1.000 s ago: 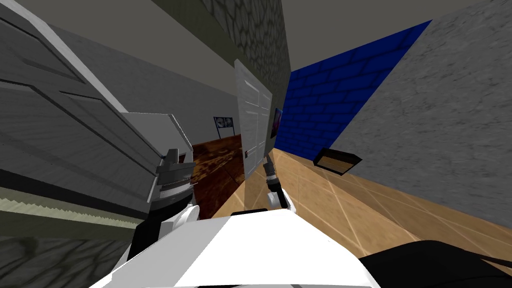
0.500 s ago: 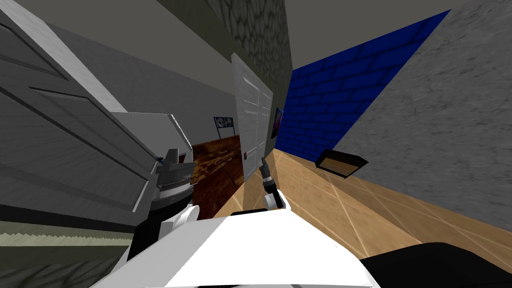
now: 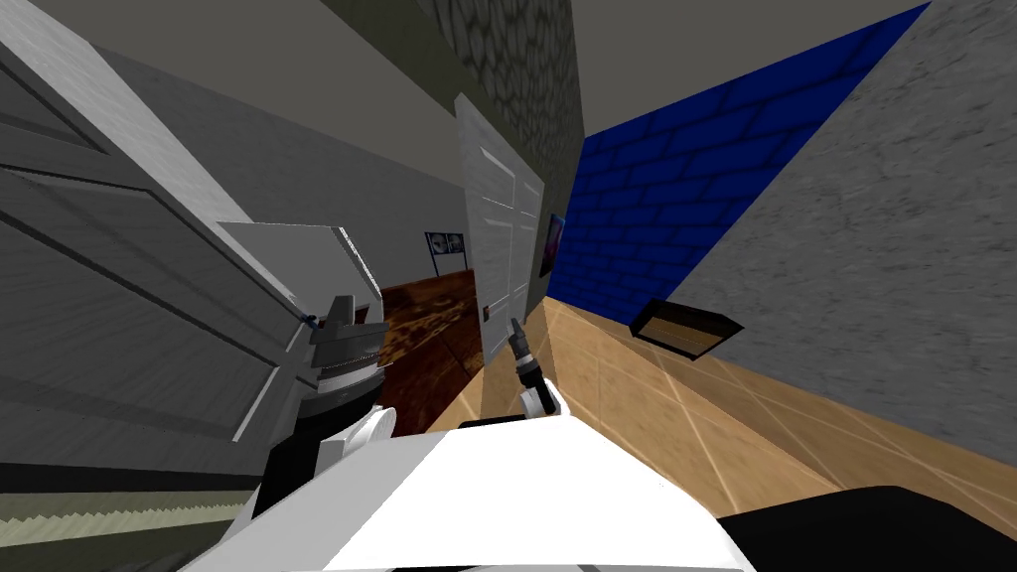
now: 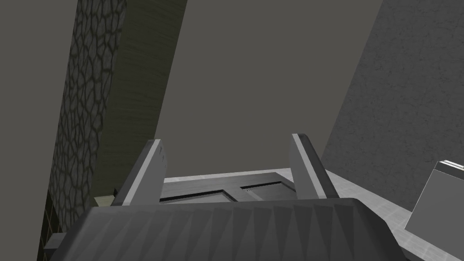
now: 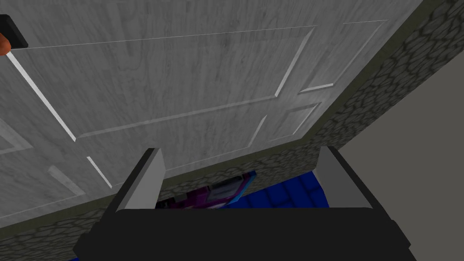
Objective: Push the door open
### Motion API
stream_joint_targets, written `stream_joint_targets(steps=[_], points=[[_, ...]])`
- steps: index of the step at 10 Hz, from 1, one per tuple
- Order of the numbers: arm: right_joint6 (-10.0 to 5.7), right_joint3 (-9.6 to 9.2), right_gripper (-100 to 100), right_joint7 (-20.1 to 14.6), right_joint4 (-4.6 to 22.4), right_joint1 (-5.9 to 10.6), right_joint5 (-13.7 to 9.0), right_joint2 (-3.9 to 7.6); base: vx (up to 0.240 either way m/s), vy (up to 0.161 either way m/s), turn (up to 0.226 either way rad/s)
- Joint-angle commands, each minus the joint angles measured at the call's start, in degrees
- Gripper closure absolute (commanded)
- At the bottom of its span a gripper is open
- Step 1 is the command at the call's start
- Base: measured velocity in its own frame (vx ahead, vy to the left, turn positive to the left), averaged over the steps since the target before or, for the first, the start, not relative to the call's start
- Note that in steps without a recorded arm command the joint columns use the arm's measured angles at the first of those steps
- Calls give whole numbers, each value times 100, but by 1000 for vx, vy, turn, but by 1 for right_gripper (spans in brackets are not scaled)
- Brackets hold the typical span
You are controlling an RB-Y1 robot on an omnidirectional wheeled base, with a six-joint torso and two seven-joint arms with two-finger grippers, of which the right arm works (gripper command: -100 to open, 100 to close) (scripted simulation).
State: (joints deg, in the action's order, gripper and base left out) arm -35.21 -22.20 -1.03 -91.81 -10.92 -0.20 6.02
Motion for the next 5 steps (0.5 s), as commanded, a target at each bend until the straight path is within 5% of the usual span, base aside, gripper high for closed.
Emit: stream_joint_targets(steps=[1, 5], points=[[-50, -56, -100, 4, 159, 45, 7, -26, 61, -28, 10], [-160, -346, -100, -70, 769, 258, 1, -17, 83, -29, 19]])
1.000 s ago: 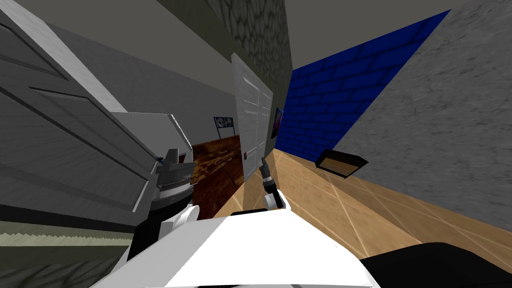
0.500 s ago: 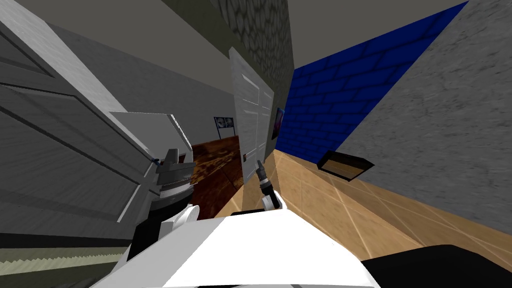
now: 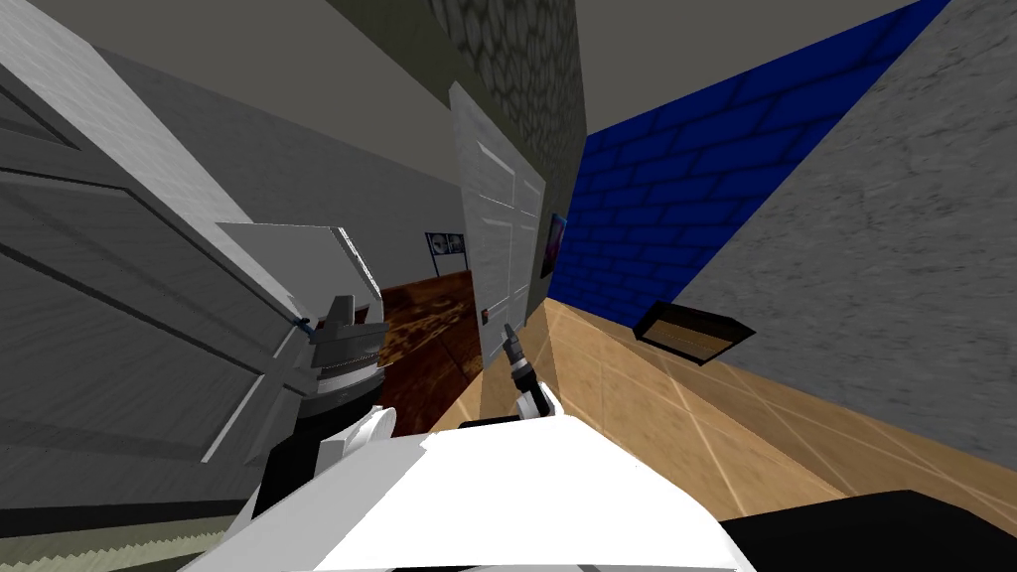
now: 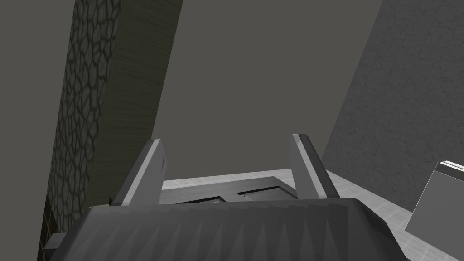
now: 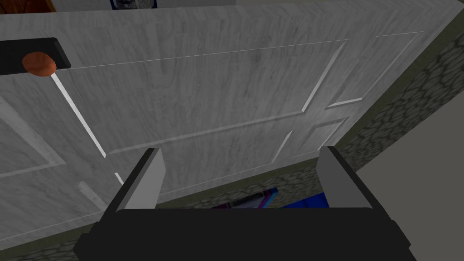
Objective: Push the door open
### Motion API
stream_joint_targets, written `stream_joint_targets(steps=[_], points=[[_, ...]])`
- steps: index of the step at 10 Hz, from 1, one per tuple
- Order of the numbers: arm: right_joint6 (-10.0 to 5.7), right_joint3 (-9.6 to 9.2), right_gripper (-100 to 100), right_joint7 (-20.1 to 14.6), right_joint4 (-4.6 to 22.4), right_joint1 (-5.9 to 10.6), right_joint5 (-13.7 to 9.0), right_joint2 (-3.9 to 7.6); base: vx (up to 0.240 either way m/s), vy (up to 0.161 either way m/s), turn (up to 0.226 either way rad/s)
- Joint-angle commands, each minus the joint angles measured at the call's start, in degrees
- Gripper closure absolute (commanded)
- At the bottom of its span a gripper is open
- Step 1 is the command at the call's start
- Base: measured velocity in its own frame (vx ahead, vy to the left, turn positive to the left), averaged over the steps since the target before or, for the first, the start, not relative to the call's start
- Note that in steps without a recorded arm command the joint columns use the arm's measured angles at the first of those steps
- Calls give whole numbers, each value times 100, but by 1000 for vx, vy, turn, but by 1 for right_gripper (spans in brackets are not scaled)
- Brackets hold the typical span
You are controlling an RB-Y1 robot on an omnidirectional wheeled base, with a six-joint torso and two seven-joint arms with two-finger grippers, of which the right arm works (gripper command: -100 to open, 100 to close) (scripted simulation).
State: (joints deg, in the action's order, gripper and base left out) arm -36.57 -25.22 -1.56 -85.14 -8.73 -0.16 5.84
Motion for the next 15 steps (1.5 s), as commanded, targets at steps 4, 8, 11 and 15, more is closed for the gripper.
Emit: stream_joint_targets(steps=[4, 8, 11, 15], points=[[-132, -325, -100, -88, 724, 246, -9, 4, 94, -42, 21], [-209, -529, -100, -140, 1162, 395, -13, 3, 71, -30, 13], [-285, -727, -100, -191, 1590, 540, -17, 0, 93, -37, 22], [-376, -968, -100, -252, 2110, 717, -22, -8, 95, -41, 17]])
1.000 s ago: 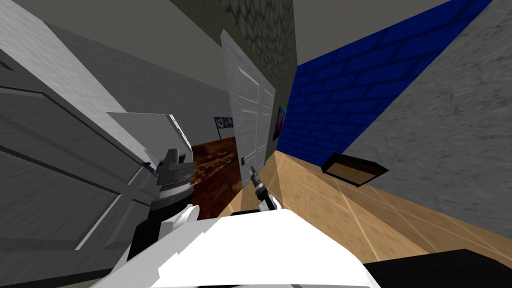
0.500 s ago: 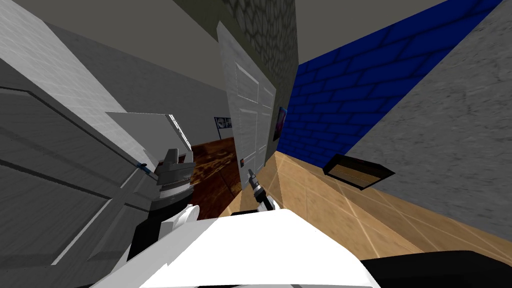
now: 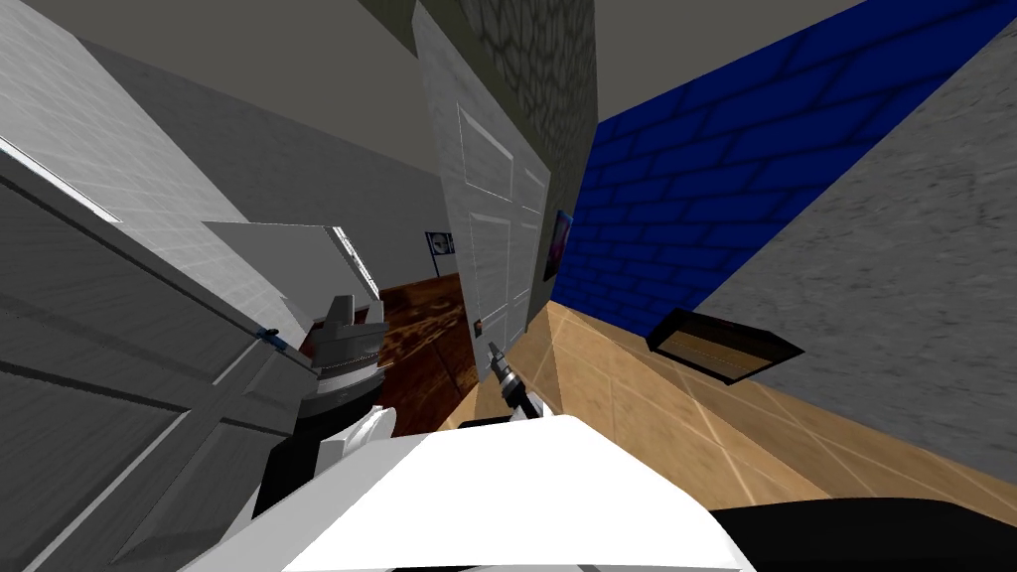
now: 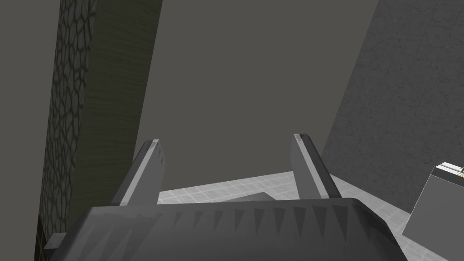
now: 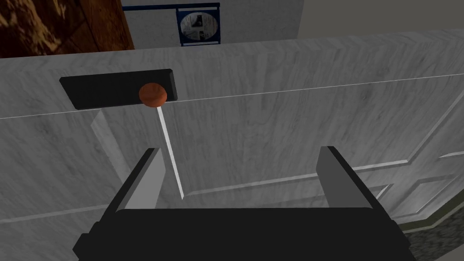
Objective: Push the door open
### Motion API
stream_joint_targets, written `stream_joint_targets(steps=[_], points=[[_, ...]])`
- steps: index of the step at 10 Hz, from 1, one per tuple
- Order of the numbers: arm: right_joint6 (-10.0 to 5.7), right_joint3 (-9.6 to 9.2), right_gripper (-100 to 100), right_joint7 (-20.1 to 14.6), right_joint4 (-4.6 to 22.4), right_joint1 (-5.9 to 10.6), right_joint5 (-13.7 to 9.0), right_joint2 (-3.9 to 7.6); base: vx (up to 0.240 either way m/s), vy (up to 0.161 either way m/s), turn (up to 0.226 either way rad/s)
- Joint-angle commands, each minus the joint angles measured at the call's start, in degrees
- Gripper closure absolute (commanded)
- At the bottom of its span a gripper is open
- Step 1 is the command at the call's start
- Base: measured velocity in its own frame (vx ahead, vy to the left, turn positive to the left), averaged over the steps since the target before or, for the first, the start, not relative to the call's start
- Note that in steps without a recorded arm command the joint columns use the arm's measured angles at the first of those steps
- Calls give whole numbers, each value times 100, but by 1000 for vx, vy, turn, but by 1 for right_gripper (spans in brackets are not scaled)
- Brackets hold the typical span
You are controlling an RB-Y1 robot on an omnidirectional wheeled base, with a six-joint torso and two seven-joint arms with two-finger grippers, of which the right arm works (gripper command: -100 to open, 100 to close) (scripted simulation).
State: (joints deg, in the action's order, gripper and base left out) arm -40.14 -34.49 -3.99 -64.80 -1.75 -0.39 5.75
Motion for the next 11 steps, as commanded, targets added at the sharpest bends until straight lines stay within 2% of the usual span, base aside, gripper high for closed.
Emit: stream_joint_targets(steps=[1, 8, 11], points=[[-42, -101, -100, -25, 205, 63, -1, 0, 104, -31, 17], [-221, -571, -100, -146, 1220, 408, -11, -30, 122, -42, 19], [-267, -693, -100, -177, 1481, 497, -14, -42, 114, -35, 14]])
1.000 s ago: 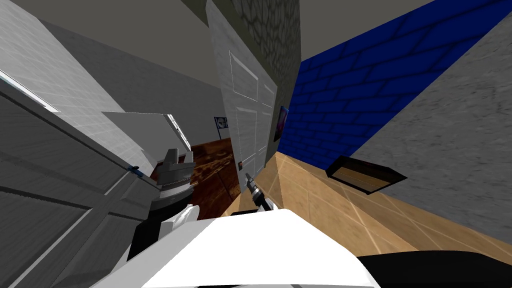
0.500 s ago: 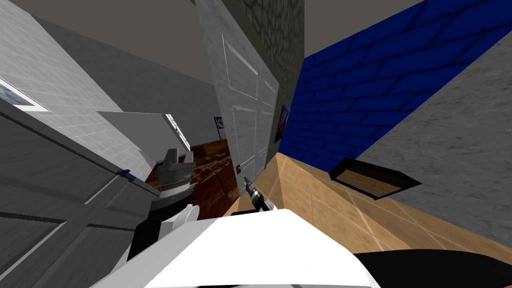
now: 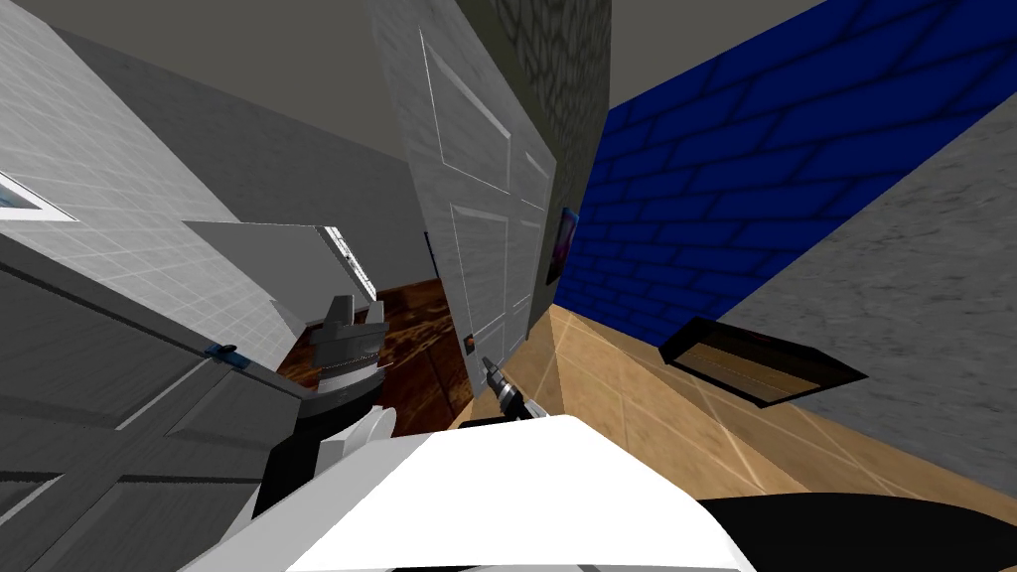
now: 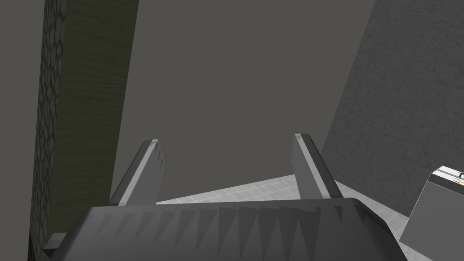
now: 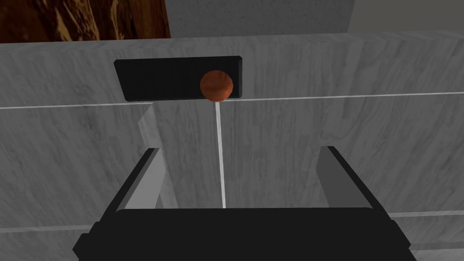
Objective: Push the door open
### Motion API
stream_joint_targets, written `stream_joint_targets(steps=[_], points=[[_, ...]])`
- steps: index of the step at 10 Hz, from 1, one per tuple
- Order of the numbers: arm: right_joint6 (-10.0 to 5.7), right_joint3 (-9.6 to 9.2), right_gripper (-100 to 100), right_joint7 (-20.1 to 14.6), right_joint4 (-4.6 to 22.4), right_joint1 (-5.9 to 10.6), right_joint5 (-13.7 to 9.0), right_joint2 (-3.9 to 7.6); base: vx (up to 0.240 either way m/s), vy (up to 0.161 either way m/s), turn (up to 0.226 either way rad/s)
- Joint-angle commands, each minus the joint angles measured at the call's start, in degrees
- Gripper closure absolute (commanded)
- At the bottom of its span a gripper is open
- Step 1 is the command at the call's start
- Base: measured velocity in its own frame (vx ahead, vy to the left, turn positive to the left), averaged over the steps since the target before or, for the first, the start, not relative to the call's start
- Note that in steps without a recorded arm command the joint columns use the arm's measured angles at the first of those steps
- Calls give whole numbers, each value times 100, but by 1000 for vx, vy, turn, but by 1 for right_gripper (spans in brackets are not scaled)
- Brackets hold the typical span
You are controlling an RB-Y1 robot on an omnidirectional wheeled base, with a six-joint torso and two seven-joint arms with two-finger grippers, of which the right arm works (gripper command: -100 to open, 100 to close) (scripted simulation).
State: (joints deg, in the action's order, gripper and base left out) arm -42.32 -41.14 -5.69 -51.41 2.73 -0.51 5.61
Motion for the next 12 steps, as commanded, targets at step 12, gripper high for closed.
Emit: stream_joint_targets(steps=[12], points=[[-240, 39, -100, 57, 484, 47, -14, -118, 128, 84, 24]])
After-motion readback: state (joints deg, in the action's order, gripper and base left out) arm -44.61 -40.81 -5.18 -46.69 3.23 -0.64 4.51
